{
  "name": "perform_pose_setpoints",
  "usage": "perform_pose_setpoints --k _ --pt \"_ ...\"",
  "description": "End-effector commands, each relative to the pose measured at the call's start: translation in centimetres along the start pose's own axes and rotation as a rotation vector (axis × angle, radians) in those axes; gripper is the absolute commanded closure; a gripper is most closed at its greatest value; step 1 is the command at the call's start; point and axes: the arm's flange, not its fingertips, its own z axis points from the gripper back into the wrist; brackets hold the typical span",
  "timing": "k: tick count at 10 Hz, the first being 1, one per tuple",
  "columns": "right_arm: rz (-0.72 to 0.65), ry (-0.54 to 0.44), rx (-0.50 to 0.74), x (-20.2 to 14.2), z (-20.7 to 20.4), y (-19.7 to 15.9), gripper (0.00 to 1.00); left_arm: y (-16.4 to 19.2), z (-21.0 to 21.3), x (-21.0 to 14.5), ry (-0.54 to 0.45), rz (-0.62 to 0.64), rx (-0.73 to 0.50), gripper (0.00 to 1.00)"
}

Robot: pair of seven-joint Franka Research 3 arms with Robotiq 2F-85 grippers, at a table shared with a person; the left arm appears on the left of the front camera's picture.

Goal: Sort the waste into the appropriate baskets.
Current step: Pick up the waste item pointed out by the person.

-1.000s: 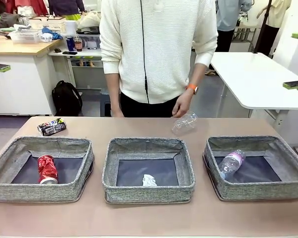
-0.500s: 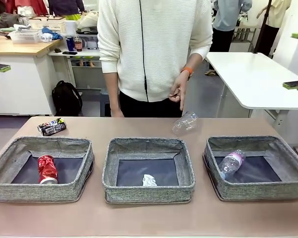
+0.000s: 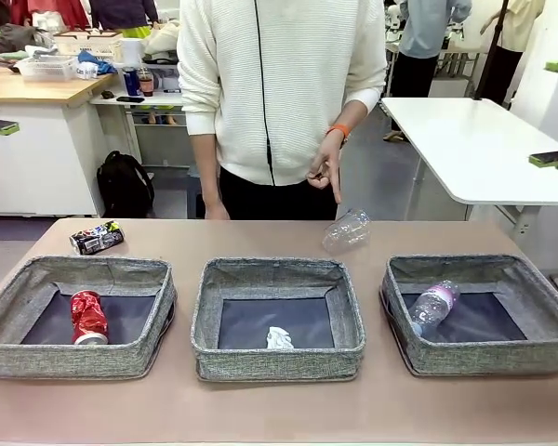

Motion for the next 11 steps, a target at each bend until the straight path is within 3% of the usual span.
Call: perform_pose_setpoints --k 1,2,3,4,5,6,8,9,10,11 --pt "0.016 0.007 0.011 0.1 0.2 0.3 0.00 0.0 -0.1 -0.3 0.004 -0.017 -0.022 0.00" --pt "0.000 0.000 0.000 0.0 0.0 0.0 0.00 0.0 -0.1 -0.3 0.004 -0.017 -0.022 0.00" --pt "0.216 -0.103 -0.271 1.6 -2.2 0.5 0.00 0.0 -0.1 -0.3 0.004 -0.017 -0.022 0.00" --pt "0.415 -0.145 -0.441 3.4 -4.4 1.0 0.00 0.0 -0.1 -0.3 0.004 -0.017 -0.022 0.00" --pt "0.648 -0.321 -0.610 5.1 -6.4 1.4 0.00 0.0 -0.1 -0.3 0.004 -0.017 -0.022 0.00" --pt "0.793 -0.370 -0.772 6.5 -9.3 1.0 0.00 0.0 -0.1 -0.3 0.004 -0.017 -0.022 0.00" --pt "0.941 -0.422 -0.984 9.6 -12.7 -0.4 0.00 0.0 -0.1 -0.3 0.004 -0.017 -0.022 0.00" --pt "0.957 -0.392 -0.996 10.5 -14.0 -0.8 0.00 0.0 -0.1 -0.3 0.004 -0.017 -0.022 0.00" --pt "0.837 -0.601 -0.984 10.4 -14.4 -0.2 0.00 0.0 -0.1 -0.3 0.004 -0.017 -0.022 0.00" --pt "0.810 -0.168 -0.781 8.7 -13.7 1.0 0.00 0.0 -0.1 -0.3 0.004 -0.017 -0.022 0.00"
